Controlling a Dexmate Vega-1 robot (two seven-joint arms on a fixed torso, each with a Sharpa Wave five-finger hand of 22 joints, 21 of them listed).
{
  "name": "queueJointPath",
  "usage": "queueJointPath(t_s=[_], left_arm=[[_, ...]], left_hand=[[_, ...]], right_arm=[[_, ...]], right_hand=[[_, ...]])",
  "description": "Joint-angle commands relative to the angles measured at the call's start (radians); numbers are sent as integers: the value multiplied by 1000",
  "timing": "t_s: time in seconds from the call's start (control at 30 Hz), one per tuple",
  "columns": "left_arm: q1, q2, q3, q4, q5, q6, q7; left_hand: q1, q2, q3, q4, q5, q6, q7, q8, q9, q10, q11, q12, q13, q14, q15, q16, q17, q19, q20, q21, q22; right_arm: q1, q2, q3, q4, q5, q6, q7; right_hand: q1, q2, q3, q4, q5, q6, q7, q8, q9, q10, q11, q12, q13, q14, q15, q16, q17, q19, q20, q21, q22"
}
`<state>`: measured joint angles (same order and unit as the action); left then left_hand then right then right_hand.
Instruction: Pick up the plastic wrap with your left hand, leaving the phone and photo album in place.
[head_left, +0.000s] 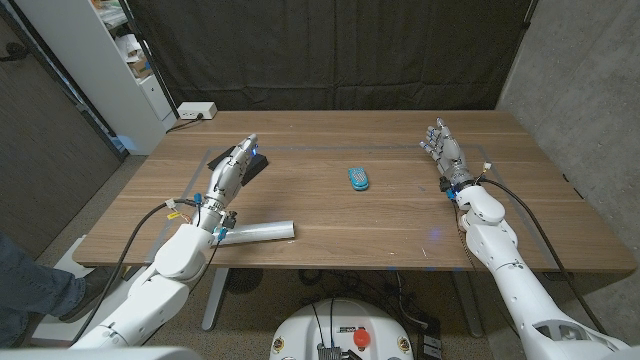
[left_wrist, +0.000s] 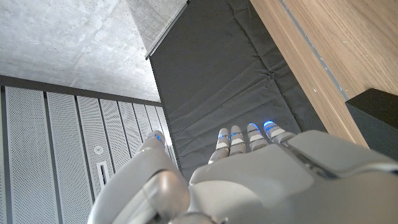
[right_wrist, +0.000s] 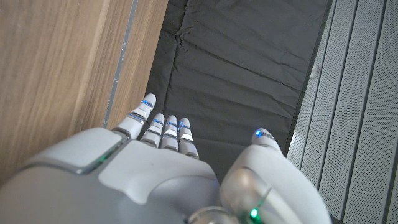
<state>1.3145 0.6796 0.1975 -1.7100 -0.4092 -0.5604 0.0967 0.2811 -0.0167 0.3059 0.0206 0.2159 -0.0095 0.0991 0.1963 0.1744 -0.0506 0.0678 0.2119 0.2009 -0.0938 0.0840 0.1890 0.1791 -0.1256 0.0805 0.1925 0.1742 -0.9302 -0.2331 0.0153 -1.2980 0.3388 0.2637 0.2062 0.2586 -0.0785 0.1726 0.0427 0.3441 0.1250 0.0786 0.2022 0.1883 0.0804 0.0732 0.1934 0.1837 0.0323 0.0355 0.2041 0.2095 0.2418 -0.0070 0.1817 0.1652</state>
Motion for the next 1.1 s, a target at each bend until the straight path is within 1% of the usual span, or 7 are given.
queueJointPath(t_s=[0.03, 0.17, 0.67, 0.73, 0.8, 1.0, 1.1], left_arm=[[49, -2, -19, 1, 29, -61, 10], [61, -4, -24, 5, 25, -90, 0], [117, -10, -53, -12, 85, -129, 29], [123, -5, -55, -12, 74, -138, 17], [135, -9, -66, -23, 103, -130, 39], [151, -15, -76, -30, 108, -145, 40], [168, -21, -95, -47, 146, -139, 69]], left_hand=[[11, -1, 4, -5, -6, 6, -1, -1, 5, 2, 4, 2, 2, 7, 3, 1, 2, -6, 7, 4, 5], [12, -1, 4, -7, -7, 7, -2, -1, 5, 4, 1, 3, 2, 7, 4, 1, 2, -5, 8, 4, 5], [16, 1, 5, -11, -9, 13, -2, -1, 5, 9, 1, 4, 0, 13, 3, 3, 2, -4, 9, 5, 5], [16, 1, 5, -12, -9, 13, -2, -1, 5, 9, 0, 4, 0, 13, 3, 3, 2, -4, 10, 5, 5], [17, 1, 5, -13, -10, 15, -3, -1, 5, 9, 1, 4, 0, 14, 2, 3, 2, -4, 11, 4, 5], [19, 2, 6, -15, -10, 18, -5, 0, 5, 11, -1, 5, 0, 15, 1, 3, 1, -5, 13, 4, 5], [20, 3, 6, -16, -11, 20, -5, 0, 5, 11, -1, 5, 0, 16, 0, 3, 1, -5, 12, 4, 5]], right_arm=[[-14, 5, 2, -21, 8, -1, 0], [-21, 3, 3, -30, 4, -1, -7], [-36, 1, 0, -57, 5, 0, -20], [-36, 1, 0, -58, 7, -2, -18], [-36, -1, -2, -55, 4, 2, -16], [-36, 0, 0, -57, 9, 0, -18], [-33, -3, 0, -52, 9, 4, -12]], right_hand=[[3, 12, -2, -1, 6, 3, -4, -1, 2, 7, 0, 3, 3, 8, -3, 7, -1, 2, 4, 10, 6], [4, 13, -2, -1, 6, 5, -4, 0, 2, 7, 0, 3, 3, 8, -4, 7, -1, 2, 4, 10, 6], [5, 14, -4, -2, 9, 4, -5, -1, 2, 8, 1, 3, 3, 9, -3, 7, -1, 3, 4, 10, 6], [5, 14, -4, -2, 9, 5, -5, -1, 2, 8, 1, 2, 3, 9, -2, 7, -1, 3, 4, 10, 6], [5, 14, -4, -2, 9, 5, -5, -1, 2, 8, 1, 2, 3, 9, -2, 7, -1, 3, 4, 10, 6], [5, 15, -4, -3, 10, 4, -5, -2, 2, 9, 1, 2, 3, 11, -2, 7, -1, 3, 4, 10, 6], [5, 15, -5, -3, 10, 4, -4, -2, 2, 9, 1, 2, 3, 10, -2, 7, -1, 3, 4, 10, 6]])
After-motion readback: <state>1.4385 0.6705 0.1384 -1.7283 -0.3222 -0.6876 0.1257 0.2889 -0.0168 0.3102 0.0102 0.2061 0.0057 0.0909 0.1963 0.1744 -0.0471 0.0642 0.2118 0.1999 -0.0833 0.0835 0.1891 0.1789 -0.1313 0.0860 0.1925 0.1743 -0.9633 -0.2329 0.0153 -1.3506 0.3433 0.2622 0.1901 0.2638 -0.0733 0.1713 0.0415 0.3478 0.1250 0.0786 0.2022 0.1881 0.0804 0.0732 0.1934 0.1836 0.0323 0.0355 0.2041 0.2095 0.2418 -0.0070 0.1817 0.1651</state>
